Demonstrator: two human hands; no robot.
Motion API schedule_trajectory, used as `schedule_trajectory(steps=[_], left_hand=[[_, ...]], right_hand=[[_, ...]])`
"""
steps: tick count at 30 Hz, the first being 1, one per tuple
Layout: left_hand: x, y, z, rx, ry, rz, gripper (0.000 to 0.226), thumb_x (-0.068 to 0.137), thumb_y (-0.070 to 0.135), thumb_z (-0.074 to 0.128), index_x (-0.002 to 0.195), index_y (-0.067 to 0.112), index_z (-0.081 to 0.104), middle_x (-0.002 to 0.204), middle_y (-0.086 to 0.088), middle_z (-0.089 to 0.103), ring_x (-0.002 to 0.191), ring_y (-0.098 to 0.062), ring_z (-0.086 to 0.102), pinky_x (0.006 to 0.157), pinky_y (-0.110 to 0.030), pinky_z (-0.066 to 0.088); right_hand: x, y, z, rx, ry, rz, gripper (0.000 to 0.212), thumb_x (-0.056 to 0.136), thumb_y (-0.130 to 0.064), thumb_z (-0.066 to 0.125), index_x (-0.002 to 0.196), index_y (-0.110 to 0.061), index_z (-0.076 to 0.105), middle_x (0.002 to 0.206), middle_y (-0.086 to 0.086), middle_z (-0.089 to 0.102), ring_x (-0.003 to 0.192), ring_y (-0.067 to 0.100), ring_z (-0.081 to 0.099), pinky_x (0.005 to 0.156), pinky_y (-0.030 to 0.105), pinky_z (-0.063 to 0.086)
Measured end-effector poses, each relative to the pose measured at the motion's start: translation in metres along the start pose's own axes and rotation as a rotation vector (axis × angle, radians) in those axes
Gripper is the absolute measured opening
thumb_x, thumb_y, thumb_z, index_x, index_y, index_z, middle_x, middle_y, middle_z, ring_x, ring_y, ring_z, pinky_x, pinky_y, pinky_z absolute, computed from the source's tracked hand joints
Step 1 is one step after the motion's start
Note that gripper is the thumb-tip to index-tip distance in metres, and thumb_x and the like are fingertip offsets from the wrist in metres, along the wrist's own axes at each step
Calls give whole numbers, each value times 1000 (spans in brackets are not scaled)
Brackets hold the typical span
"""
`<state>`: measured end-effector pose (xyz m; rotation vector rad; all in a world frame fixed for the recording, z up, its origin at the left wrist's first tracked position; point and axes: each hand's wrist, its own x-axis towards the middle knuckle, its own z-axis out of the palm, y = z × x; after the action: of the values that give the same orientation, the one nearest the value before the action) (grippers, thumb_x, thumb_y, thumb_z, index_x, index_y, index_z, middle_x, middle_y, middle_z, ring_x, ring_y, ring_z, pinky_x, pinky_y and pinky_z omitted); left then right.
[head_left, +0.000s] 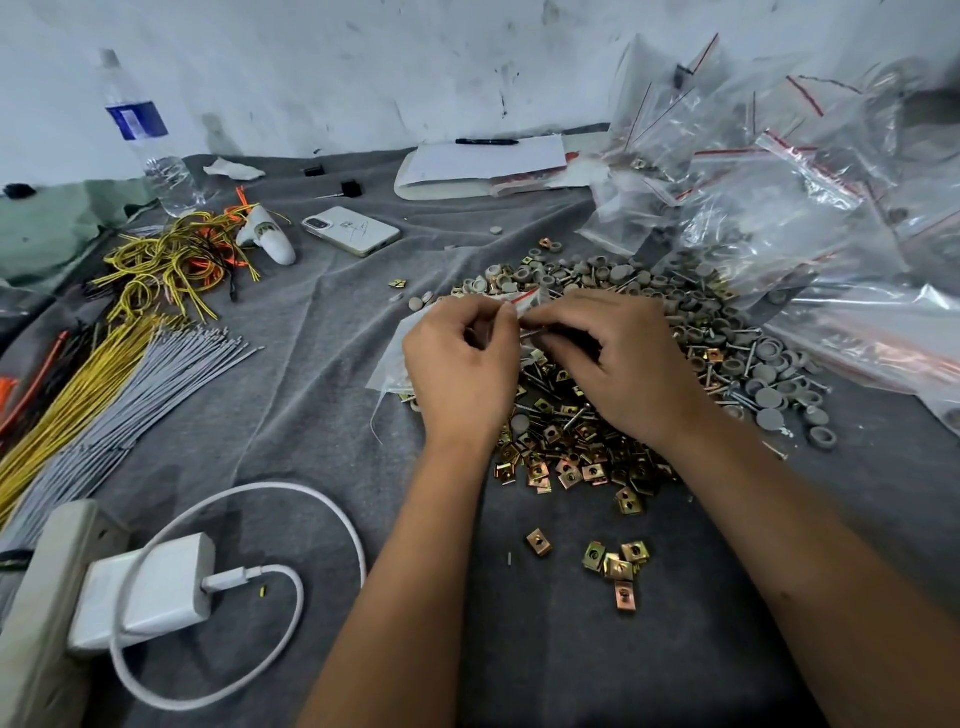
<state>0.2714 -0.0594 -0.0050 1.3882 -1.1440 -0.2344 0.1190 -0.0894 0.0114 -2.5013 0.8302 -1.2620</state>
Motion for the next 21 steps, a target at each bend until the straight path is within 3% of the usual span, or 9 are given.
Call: schedule_trajectory(steps=[3, 5, 7, 9, 13, 17, 19, 21], left_hand=[[1, 0, -1, -40, 20, -49, 16, 88, 16, 71, 74, 22, 77, 59, 6, 61, 59, -4, 51, 59, -28, 41], [2, 0, -2, -71, 41, -78, 15, 88, 15, 71, 75, 18, 78, 64, -4, 66, 61, -14, 56, 59, -33, 46], [2, 0, -3, -109, 63, -107, 16, 89, 17, 70, 75, 16, 77, 68, -7, 69, 62, -21, 60, 62, -37, 49], [3, 0, -5, -146, 88, -145, 16, 90, 18, 70, 75, 16, 77, 69, -6, 71, 63, -15, 60, 62, -38, 51], [7, -1, -7, -205, 146, -236, 16, 90, 22, 70, 76, 21, 79, 74, -6, 74, 68, -18, 65, 67, -42, 56], [7, -1, -8, -235, 159, -258, 17, 89, 25, 69, 76, 19, 79, 75, -10, 75, 79, -40, 70, 72, -51, 58], [7, -1, -8, -232, 157, -256, 17, 89, 24, 69, 76, 19, 79, 75, -8, 75, 78, -38, 70, 72, -51, 58], [8, -1, -8, -233, 157, -256, 17, 90, 22, 69, 76, 19, 78, 74, -7, 75, 71, -28, 68, 69, -46, 57]], right_hand=[[1, -2, -1, 43, 34, 18, 31, 92, -4, 73, 122, -13, 73, 116, -3, 74, 108, 5, 69, 97, 21, 52], [1, 0, -1, 49, 99, 59, 30, 92, -7, 74, 121, -12, 72, 110, -2, 74, 101, 5, 69, 89, 25, 57], [0, 3, -2, 46, 155, 113, 24, 91, -10, 74, 115, -9, 69, 103, 0, 72, 93, 10, 69, 80, 31, 59], [-1, 7, -3, 39, 151, 154, 17, 90, -11, 76, 105, -10, 68, 95, -2, 70, 86, 11, 68, 76, 30, 59], [-3, 10, 0, -53, -82, 165, 10, 88, -11, 78, 97, -14, 73, 92, -9, 67, 84, -2, 61, 79, 12, 50], [-6, 9, 5, -238, -293, 180, 16, 94, -34, 72, 104, -21, 71, 98, -6, 65, 90, 15, 62, 78, 34, 52], [-6, 6, 8, -418, -364, 178, 29, 93, -50, 67, 108, -25, 68, 96, -9, 58, 92, 18, 61, 71, 31, 44], [-5, 2, 11, -481, -402, 179, 34, 93, -53, 65, 111, -25, 67, 96, -8, 52, 96, 19, 59, 70, 31, 42]])
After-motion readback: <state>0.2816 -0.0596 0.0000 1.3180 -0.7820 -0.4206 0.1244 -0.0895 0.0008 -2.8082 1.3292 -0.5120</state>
